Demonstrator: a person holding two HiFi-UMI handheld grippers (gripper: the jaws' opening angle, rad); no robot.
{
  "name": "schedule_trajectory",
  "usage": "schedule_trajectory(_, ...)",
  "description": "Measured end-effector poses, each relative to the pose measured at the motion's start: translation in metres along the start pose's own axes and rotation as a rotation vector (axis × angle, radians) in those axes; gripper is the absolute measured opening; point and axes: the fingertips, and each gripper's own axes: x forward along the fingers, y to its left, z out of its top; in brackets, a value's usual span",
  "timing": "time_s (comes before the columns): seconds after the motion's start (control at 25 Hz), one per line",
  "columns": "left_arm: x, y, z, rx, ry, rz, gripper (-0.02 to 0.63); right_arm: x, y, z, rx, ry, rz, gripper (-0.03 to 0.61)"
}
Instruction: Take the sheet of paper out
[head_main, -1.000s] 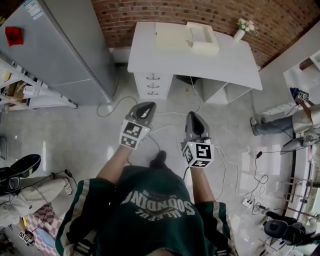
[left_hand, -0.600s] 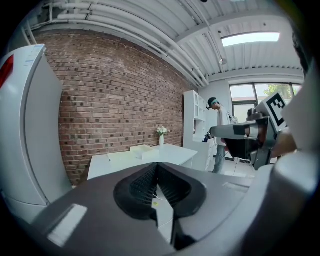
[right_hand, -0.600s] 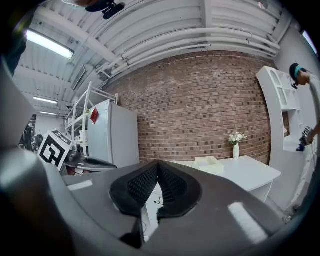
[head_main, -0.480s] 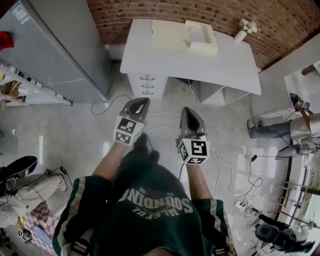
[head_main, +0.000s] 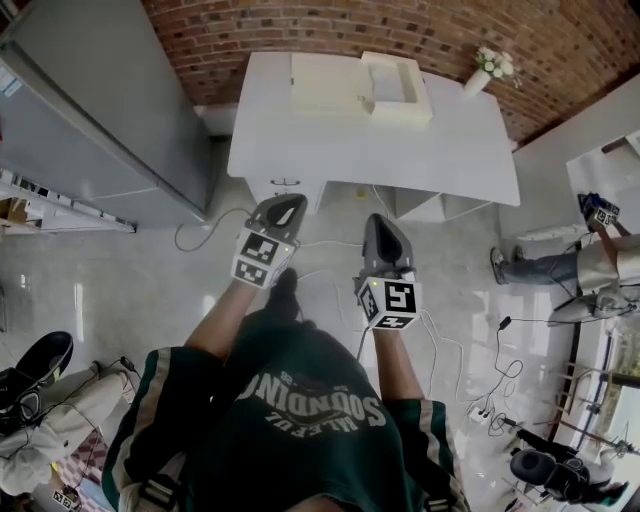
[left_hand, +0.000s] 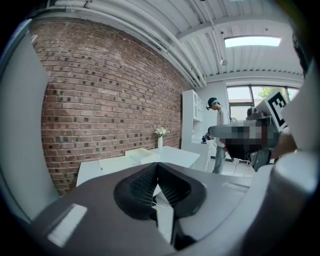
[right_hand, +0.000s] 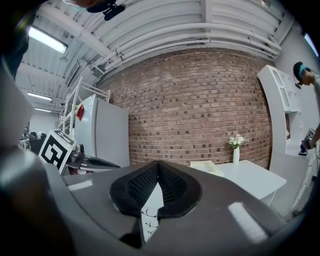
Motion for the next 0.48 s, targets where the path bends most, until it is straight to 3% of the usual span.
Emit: schedule_trajectory(0.48,0.061,0.056,0.016,0.006,0.002,-0.064,0.011,0.077,-0.016,0.012,-0.002,0.020,-0.044,0.000)
